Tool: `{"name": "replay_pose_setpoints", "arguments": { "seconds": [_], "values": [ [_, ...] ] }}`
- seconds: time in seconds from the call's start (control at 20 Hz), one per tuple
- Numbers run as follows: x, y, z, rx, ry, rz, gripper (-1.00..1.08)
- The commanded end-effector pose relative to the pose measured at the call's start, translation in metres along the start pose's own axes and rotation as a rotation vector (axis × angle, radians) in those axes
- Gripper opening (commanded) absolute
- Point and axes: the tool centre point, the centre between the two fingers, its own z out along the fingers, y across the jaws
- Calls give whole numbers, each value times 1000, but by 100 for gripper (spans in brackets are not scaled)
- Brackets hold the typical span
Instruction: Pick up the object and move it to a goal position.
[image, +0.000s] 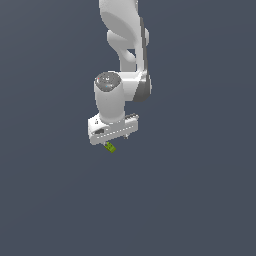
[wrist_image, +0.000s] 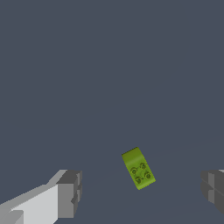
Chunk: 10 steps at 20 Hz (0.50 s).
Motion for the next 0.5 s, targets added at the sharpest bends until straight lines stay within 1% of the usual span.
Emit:
{"name": "replay_pose_setpoints", "arguments": {
  "seconds": [0.0, 0.45],
  "values": [
    [-6, 4, 9, 0, -2, -61, 100],
    [-27, 17, 39, 4, -9, -274, 100]
  ]
}}
